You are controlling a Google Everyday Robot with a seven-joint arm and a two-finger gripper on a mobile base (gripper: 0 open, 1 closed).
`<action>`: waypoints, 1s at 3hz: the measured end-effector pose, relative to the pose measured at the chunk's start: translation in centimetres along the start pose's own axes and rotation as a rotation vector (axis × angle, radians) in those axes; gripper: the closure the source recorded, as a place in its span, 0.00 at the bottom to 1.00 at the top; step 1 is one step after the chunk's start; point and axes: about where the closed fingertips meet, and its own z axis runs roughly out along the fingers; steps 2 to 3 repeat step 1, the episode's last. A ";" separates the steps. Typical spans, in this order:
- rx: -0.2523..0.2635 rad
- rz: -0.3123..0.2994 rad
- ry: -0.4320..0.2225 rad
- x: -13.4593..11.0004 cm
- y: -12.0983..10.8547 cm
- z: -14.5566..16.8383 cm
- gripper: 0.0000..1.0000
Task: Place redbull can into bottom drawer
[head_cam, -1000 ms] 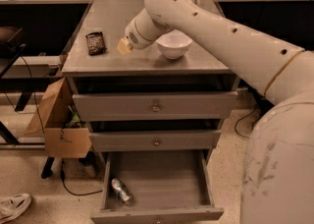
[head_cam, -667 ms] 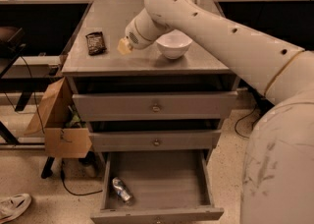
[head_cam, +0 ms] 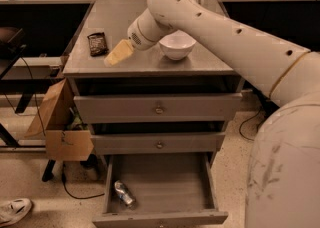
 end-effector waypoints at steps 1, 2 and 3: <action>0.000 0.000 0.000 0.0 0.0 0.0 0.00; 0.000 0.000 0.000 0.0 0.0 0.0 0.00; 0.000 0.000 0.000 0.0 0.0 0.0 0.00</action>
Offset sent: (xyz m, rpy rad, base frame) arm 0.0000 0.0000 0.0000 0.0000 0.0000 0.0000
